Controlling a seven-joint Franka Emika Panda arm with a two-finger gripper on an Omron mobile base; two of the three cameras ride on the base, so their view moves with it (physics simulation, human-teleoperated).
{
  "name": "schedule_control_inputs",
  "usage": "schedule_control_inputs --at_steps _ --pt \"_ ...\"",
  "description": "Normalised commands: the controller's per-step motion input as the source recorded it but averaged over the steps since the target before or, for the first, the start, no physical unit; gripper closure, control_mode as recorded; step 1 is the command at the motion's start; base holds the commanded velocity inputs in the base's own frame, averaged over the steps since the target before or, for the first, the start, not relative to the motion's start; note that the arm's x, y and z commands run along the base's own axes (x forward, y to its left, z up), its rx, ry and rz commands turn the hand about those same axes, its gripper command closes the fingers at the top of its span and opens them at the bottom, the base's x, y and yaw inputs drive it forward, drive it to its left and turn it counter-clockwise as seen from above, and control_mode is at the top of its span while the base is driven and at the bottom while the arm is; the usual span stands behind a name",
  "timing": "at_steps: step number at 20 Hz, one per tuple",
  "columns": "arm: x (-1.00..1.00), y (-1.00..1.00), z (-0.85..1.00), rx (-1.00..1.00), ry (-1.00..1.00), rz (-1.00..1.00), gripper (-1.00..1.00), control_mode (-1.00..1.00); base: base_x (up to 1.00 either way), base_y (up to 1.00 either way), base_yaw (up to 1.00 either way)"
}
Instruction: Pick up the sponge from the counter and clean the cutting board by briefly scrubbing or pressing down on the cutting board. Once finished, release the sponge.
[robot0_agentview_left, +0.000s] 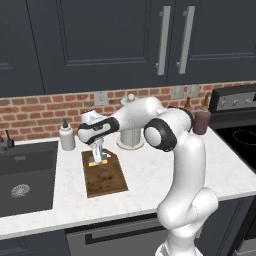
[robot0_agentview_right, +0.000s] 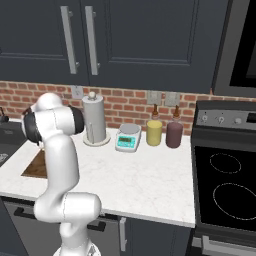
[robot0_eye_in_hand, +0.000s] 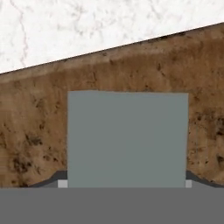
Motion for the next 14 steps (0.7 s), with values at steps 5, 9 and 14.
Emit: schedule_control_inputs --at_steps 5,9,14 --pt "-0.53 0.0 0.0 0.0 -0.02 0.03 1.0 -1.0 0.0 0.0 0.0" --pt "-0.58 0.0 -0.01 0.0 -0.03 0.02 1.0 -1.0 0.0 0.0 0.0" --pt "-0.63 0.0 -0.04 0.0 -0.03 0.03 1.0 -1.0 0.0 0.0 0.0"
